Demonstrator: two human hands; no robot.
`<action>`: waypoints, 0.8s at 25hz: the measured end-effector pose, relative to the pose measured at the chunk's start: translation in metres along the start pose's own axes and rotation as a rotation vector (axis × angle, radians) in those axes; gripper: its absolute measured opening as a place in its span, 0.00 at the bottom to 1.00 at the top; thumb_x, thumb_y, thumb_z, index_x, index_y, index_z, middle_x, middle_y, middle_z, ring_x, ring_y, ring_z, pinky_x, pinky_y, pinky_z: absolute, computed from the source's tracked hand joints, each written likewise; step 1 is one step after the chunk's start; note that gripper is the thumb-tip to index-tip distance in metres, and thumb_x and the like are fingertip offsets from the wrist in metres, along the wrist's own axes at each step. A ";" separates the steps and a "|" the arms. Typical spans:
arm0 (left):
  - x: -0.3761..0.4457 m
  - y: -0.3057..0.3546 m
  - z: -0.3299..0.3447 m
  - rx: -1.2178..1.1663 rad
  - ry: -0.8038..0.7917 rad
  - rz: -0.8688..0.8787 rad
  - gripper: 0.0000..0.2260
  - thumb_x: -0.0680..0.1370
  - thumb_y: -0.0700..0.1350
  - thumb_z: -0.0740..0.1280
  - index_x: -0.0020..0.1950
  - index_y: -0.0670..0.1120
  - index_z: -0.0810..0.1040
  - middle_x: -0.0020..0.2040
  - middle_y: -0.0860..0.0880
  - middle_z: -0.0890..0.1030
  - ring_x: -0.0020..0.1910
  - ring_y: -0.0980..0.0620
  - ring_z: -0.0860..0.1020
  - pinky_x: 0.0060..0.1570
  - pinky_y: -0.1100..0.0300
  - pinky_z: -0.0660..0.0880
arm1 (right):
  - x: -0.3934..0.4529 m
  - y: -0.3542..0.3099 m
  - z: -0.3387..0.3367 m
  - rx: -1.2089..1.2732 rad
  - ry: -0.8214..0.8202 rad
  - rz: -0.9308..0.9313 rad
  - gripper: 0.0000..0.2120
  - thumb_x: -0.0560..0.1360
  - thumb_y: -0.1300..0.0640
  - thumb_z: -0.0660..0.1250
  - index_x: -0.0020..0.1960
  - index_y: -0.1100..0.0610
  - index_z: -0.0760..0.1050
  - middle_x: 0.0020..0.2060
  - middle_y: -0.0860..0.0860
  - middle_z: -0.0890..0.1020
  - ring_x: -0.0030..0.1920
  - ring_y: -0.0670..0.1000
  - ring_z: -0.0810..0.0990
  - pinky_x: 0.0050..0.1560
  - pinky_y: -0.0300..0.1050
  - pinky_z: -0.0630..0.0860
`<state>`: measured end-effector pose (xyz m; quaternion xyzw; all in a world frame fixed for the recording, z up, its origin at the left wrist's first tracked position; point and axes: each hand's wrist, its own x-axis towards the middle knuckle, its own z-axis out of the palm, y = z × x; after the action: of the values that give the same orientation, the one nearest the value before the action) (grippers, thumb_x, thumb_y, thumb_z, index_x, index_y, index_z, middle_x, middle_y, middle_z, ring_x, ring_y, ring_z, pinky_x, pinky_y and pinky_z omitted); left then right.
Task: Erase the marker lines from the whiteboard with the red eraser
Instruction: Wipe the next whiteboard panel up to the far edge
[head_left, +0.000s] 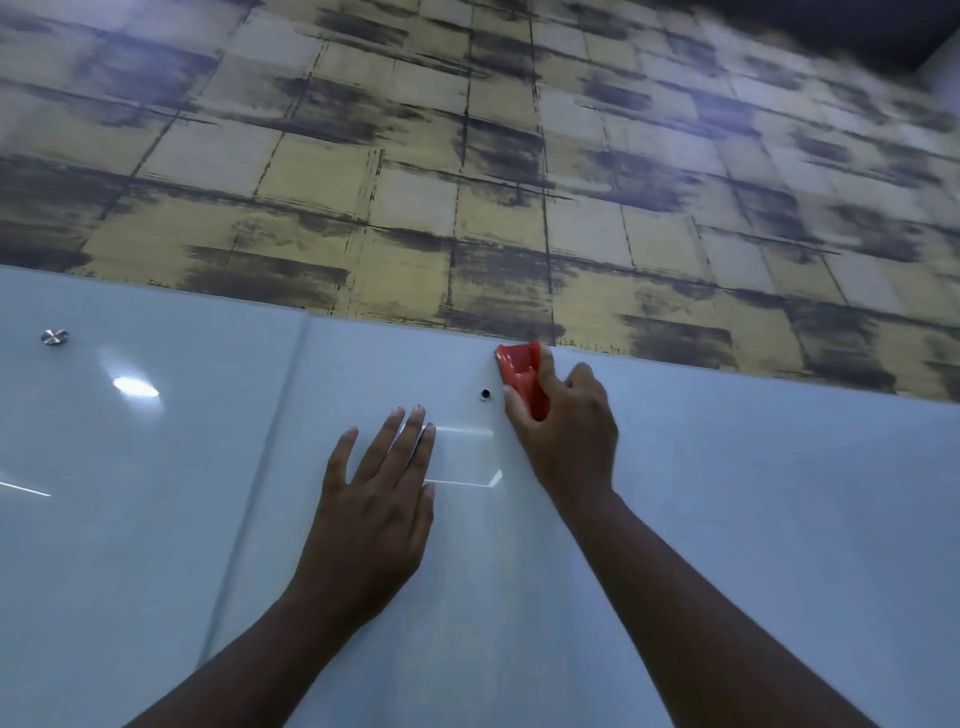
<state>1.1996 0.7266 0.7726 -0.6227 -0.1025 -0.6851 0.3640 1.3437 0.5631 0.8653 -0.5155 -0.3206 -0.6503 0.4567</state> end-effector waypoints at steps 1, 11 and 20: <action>0.001 0.003 0.003 0.000 0.004 -0.003 0.26 0.86 0.49 0.52 0.81 0.40 0.69 0.83 0.42 0.66 0.83 0.43 0.65 0.78 0.35 0.64 | 0.001 -0.005 0.004 0.010 0.010 -0.021 0.33 0.77 0.37 0.65 0.76 0.54 0.70 0.45 0.53 0.73 0.45 0.53 0.76 0.42 0.51 0.81; -0.001 0.009 0.008 0.035 0.043 -0.015 0.26 0.86 0.48 0.52 0.82 0.39 0.67 0.83 0.42 0.66 0.82 0.44 0.66 0.80 0.40 0.60 | 0.022 0.132 -0.032 -0.098 0.107 0.205 0.32 0.78 0.37 0.65 0.76 0.53 0.71 0.43 0.52 0.71 0.41 0.54 0.75 0.41 0.45 0.72; -0.006 0.013 0.009 0.050 0.027 -0.025 0.26 0.86 0.48 0.51 0.83 0.39 0.65 0.84 0.42 0.64 0.83 0.43 0.65 0.80 0.37 0.60 | -0.012 0.099 -0.027 -0.058 0.046 0.145 0.31 0.78 0.40 0.67 0.76 0.54 0.71 0.45 0.55 0.74 0.44 0.56 0.77 0.40 0.46 0.74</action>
<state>1.2146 0.7244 0.7648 -0.6027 -0.1225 -0.6952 0.3721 1.4258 0.5052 0.8409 -0.5355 -0.2529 -0.6362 0.4945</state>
